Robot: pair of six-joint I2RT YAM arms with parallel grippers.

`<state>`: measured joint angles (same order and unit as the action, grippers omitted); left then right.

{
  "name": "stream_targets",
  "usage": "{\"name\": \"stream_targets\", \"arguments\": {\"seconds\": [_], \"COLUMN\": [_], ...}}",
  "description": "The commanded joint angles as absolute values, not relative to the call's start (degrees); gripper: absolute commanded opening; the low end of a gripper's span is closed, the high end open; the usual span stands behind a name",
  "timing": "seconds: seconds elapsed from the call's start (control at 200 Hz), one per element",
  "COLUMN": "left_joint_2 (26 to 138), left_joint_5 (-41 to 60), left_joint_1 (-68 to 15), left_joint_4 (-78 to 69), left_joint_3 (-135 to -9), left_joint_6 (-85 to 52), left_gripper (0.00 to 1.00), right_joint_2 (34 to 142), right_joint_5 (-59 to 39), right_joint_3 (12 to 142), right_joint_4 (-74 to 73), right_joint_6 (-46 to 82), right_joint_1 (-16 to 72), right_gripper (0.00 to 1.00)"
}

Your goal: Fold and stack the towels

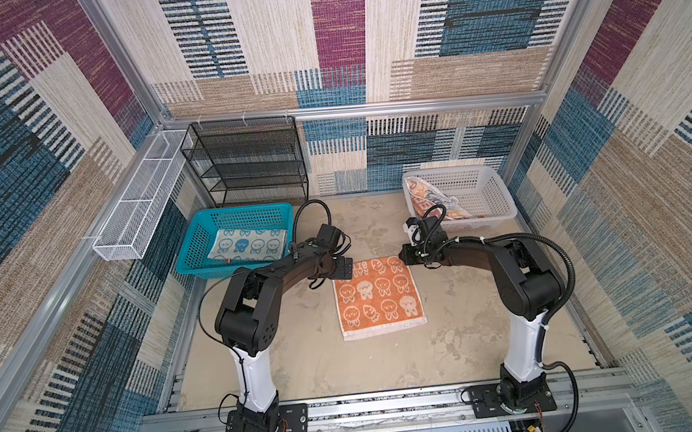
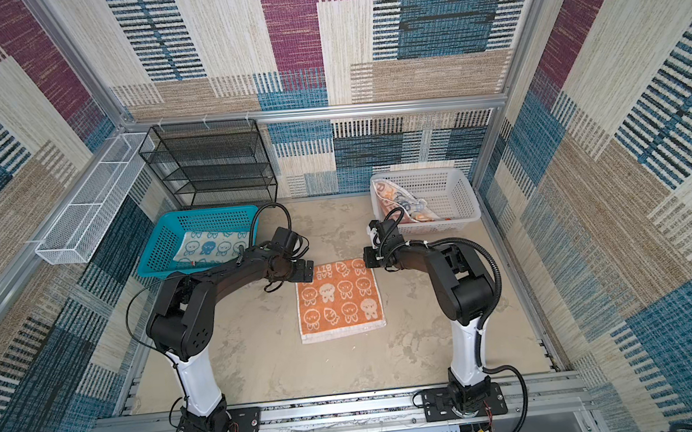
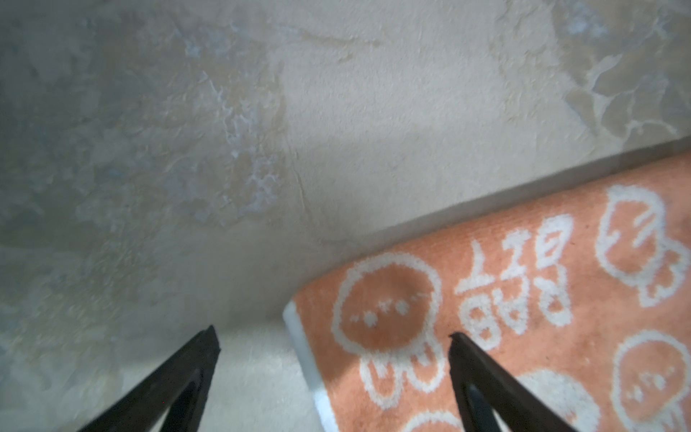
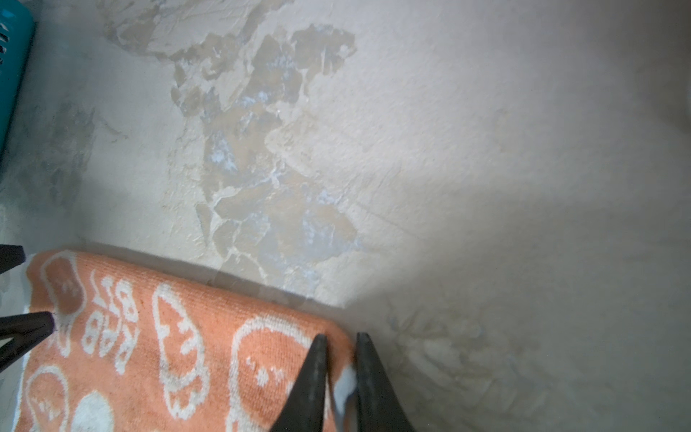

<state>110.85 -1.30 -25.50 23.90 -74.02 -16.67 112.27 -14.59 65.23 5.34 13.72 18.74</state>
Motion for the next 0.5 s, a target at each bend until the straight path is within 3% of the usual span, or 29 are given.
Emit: {"name": "stream_targets", "arguments": {"seconds": [0.0, 0.135, 0.346, 0.496], "left_joint_2": [112.3, 113.4, 113.6, 114.4], "left_joint_5": [-1.0, 0.6, 1.6, 2.6], "left_joint_1": [-25.0, -23.9, -23.6, -23.6], "left_joint_4": [24.3, 23.2, 23.2, 23.4], "left_joint_3": [-75.7, -76.9, -76.6, -76.6], "left_joint_6": [-14.5, -14.0, -12.4, -11.4], "left_gripper": [0.92, 0.81, 0.69, 0.54], "right_joint_2": [112.6, 112.7, 112.7, 112.9], "right_joint_5": [-14.3, -13.9, -13.6, -13.7], "right_joint_3": [65.3, 65.4, 65.4, 65.8], "right_joint_4": [9.9, 10.2, 10.5, 10.7], "right_joint_6": [14.4, 14.1, 13.9, 13.8], "right_joint_1": [18.9, 18.9, 18.7, 18.8], "right_gripper": [0.17, 0.11, 0.08, 0.08]}}
